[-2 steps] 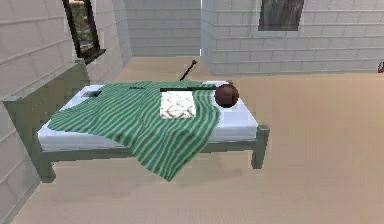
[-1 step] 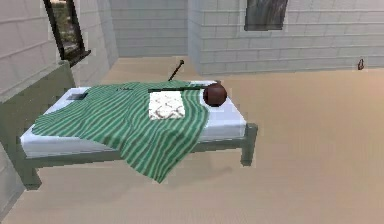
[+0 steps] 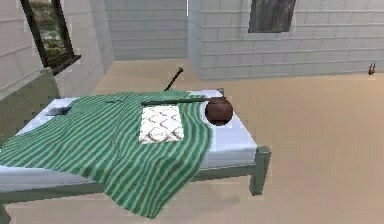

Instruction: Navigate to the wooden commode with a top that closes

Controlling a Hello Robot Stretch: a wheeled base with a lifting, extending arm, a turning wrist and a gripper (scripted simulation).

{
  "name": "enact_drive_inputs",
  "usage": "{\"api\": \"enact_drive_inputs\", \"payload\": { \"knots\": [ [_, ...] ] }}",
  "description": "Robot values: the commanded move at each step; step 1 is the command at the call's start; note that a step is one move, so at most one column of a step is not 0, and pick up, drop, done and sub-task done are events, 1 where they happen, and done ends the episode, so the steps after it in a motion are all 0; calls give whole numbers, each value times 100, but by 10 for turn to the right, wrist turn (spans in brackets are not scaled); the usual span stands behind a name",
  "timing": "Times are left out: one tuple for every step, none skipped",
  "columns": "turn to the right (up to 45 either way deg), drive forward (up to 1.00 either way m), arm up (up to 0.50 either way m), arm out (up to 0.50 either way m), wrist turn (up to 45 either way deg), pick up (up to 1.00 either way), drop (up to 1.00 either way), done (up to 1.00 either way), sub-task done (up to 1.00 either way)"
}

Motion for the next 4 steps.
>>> {"api": "enact_drive_inputs", "payload": {
  "knots": [
    [210,0,0,0,0,0,0,0,0],
    [0,45,0,0,0,0,0,0,0],
    [420,0,0,0,0,0,0,0,0],
    [0,100,0,0,0,0,0,0,0]
  ]
}}
